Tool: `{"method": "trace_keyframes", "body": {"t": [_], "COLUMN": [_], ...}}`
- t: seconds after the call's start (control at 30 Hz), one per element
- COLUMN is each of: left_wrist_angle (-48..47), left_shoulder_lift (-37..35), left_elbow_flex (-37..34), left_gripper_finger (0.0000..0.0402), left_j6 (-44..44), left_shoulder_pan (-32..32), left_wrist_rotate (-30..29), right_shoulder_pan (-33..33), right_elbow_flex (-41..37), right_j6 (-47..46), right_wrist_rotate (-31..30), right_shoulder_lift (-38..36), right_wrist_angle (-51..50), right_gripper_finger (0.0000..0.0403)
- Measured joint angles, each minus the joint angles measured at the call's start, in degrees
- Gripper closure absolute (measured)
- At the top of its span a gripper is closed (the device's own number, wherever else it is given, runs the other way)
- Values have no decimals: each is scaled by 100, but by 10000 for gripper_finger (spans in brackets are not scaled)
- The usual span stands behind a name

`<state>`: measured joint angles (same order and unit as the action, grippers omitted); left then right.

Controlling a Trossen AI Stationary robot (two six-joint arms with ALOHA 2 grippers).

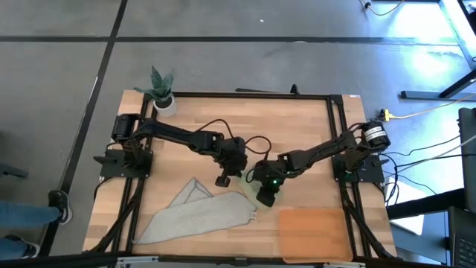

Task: Roll microfiber towels into tight, uniform cylinder then place into a basket
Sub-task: Roll the green microfiber towel

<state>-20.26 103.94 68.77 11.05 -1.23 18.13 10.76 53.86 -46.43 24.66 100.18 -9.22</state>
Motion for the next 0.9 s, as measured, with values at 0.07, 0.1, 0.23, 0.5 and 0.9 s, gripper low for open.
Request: {"method": "trace_keyframes", "body": {"t": [0.07,0.1,0.23,0.5,0.9], "left_wrist_angle": [81,133,281,499,699], "left_shoulder_lift": [0,0,-1,-2,-4], "left_elbow_flex": [0,0,0,0,0], "left_gripper_finger": [401,401,401,401,402], "left_j6": [-2,-12,-83,-249,-296], "left_shoulder_pan": [2,1,-12,-115,-101], "left_wrist_rotate": [-23,-48,-291,-638,-492], "right_shoulder_pan": [0,0,0,-4,-2], "right_elbow_flex": [-4,-4,-4,-252,-1686], "right_j6": [0,0,134,299,-1338], "right_wrist_rotate": [-83,-119,-182,-311,-1208], "right_shoulder_lift": [0,0,0,-11,-63], "right_wrist_angle": [67,123,484,1203,3983], "right_gripper_finger": [397,397,397,397,397]}}
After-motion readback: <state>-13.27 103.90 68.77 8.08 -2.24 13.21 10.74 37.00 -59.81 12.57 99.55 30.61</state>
